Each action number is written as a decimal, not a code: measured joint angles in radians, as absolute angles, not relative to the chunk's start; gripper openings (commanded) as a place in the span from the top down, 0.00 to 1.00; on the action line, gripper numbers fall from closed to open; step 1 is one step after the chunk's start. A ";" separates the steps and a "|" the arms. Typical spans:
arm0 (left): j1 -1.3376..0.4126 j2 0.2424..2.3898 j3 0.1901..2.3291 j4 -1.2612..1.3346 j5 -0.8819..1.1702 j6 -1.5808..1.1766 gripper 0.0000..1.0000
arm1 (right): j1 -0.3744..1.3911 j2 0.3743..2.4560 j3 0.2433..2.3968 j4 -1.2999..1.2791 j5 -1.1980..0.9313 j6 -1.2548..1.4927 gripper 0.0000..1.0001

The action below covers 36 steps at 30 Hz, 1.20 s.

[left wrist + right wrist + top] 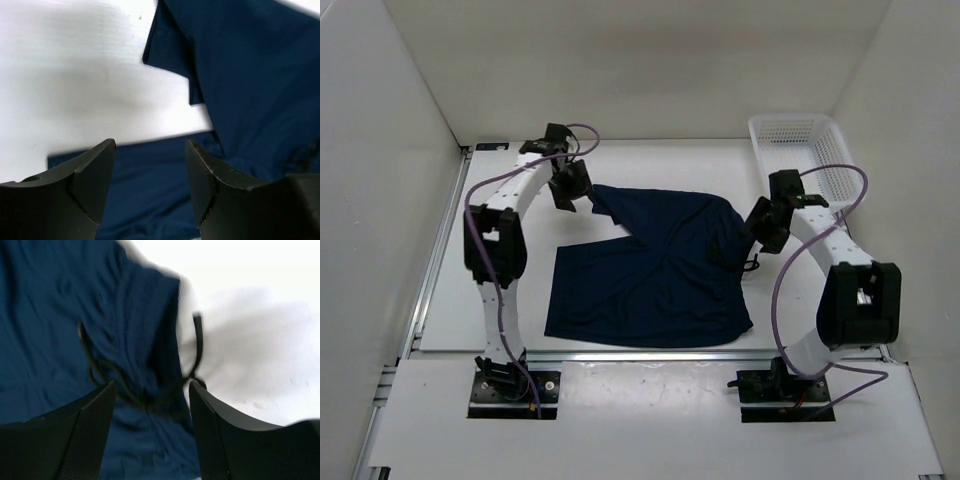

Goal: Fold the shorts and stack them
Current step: Flatten the shorts out

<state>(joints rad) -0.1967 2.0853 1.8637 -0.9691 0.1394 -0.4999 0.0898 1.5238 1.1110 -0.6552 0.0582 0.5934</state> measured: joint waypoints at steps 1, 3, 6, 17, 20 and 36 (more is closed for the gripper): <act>-0.207 2.128 1.887 -0.978 0.139 -0.495 0.30 | 0.090 1.551 1.128 -0.648 0.062 0.593 0.34; -0.226 2.210 1.935 -1.002 0.139 -0.485 0.28 | 0.089 1.597 1.156 -0.636 0.067 0.590 0.30; -0.240 2.302 2.000 -1.032 0.139 -0.477 0.21 | 0.089 1.650 1.189 -0.626 0.073 0.577 0.30; -0.245 2.444 2.152 -1.067 0.143 -0.507 0.62 | 0.095 1.809 1.250 -0.603 0.043 0.558 0.75; -0.244 2.481 2.202 -1.062 0.153 -0.517 0.90 | 0.104 1.827 1.276 -0.601 0.035 0.561 1.00; -0.019 2.187 1.975 -0.994 0.066 -0.563 0.90 | 0.227 1.713 1.371 -0.605 0.057 0.564 1.00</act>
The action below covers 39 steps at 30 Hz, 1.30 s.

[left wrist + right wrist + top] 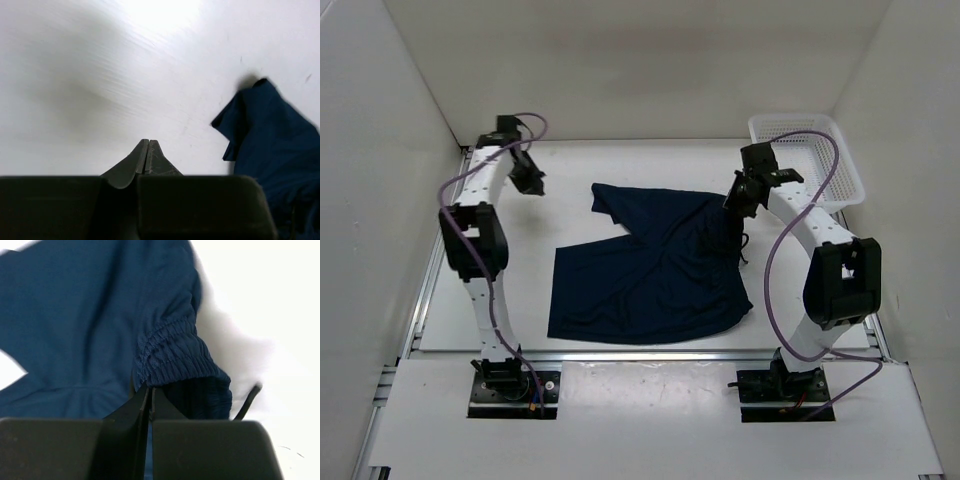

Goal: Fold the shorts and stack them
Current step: Flatten the shorts out

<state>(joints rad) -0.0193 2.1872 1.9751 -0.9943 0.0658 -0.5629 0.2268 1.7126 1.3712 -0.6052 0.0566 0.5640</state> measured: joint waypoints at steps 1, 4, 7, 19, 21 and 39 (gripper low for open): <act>0.014 2.156 1.974 -0.993 0.062 -0.553 0.90 | 0.232 1.703 1.385 -0.602 0.056 0.564 1.00; 0.074 2.069 1.963 -0.989 0.051 -0.528 0.90 | 0.235 1.685 1.400 -0.599 0.059 0.564 1.00; 0.061 2.029 1.952 -0.989 0.057 -0.508 0.90 | 0.235 1.686 1.401 -0.604 0.067 0.565 1.00; -0.241 2.373 2.130 -1.027 0.143 -0.483 0.30 | 0.235 1.687 1.389 -0.612 0.093 0.565 1.00; -0.255 2.414 2.147 -1.042 0.143 -0.490 0.30 | 0.235 1.687 1.383 -0.611 0.095 0.564 1.00; -0.257 2.509 2.258 -1.034 0.079 -0.582 0.90 | 0.209 1.687 1.341 -0.627 0.095 0.546 1.00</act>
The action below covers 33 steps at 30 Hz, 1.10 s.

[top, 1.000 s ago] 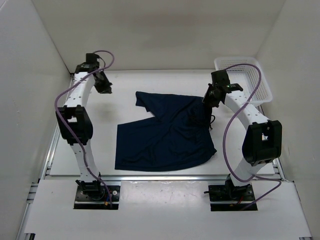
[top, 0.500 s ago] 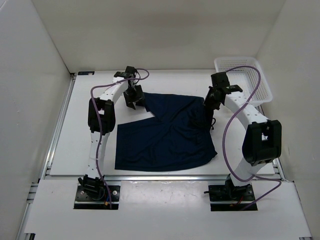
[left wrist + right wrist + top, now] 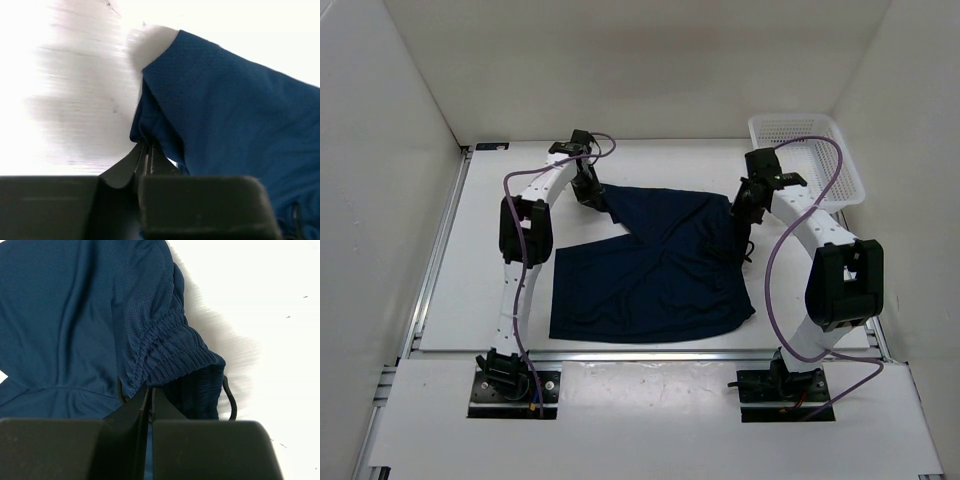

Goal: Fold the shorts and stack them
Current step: Flatten the shorts out

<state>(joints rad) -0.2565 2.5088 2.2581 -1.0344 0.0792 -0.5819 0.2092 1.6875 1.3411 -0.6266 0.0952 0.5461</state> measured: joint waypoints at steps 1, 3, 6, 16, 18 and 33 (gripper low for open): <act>-0.256 2.518 2.268 -1.036 0.089 -0.581 0.90 | 0.209 1.687 1.339 -0.626 0.095 0.545 1.00; -0.254 2.521 2.276 -1.039 0.093 -0.582 0.90 | 0.209 1.687 1.335 -0.626 0.095 0.545 1.00; -0.242 2.512 2.271 -1.039 0.091 -0.585 0.90 | 0.209 1.687 1.331 -0.627 0.095 0.545 1.00; -0.062 2.205 2.199 -1.036 0.094 -0.574 0.90 | 0.200 1.687 1.331 -0.628 0.095 0.538 1.00; -0.029 2.155 2.199 -1.031 0.093 -0.566 0.90 | 0.198 1.687 1.331 -0.628 0.093 0.538 1.00; -0.034 1.907 1.652 -1.002 0.088 -0.524 0.90 | 0.197 1.687 1.331 -0.629 0.059 0.505 1.00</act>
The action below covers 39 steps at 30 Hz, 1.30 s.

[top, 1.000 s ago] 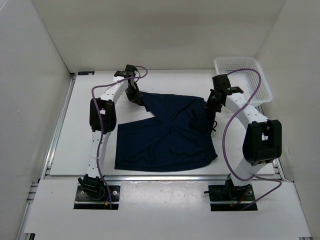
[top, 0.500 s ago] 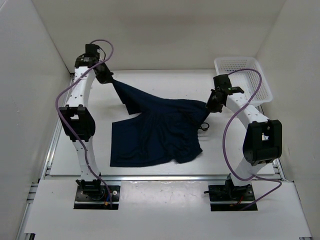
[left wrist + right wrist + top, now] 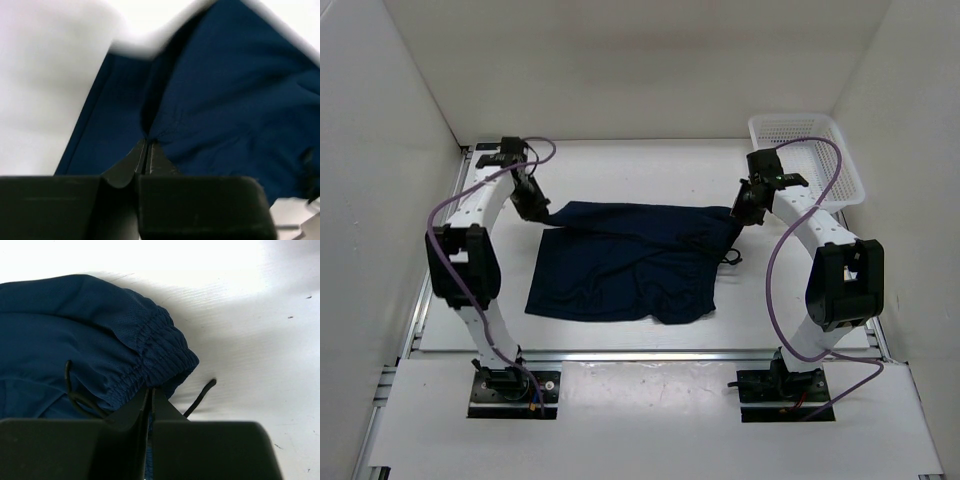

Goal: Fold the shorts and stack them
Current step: Flatten the shorts out

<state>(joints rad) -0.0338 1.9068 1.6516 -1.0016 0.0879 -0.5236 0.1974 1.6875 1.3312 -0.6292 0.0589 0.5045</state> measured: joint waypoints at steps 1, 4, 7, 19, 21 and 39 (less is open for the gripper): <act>-0.031 1.855 1.585 -1.008 0.085 -0.524 0.84 | 0.197 1.687 1.331 -0.630 0.056 0.500 1.00; -0.022 1.734 1.479 -1.022 0.078 -0.507 0.08 | 0.197 1.687 1.326 -0.629 0.051 0.480 0.97; -0.015 1.741 1.547 -1.030 0.072 -0.496 0.00 | 0.197 1.687 1.316 -0.630 0.048 0.462 0.76; -0.102 2.399 2.285 -1.085 0.042 -0.437 0.08 | 0.207 1.687 1.309 -0.676 0.110 0.429 0.31; -0.126 2.462 2.305 -1.100 0.044 -0.424 0.07 | 0.212 1.691 1.316 -0.691 0.125 0.429 0.31; -0.189 2.549 2.346 -1.151 0.131 -0.360 0.90 | 0.216 1.952 1.442 -0.701 0.196 0.446 1.00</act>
<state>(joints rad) -0.1886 2.5488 2.3463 -1.1515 0.1310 -0.3599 0.2165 1.9522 1.4418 -0.7013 0.1963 0.4461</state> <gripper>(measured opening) 0.143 0.066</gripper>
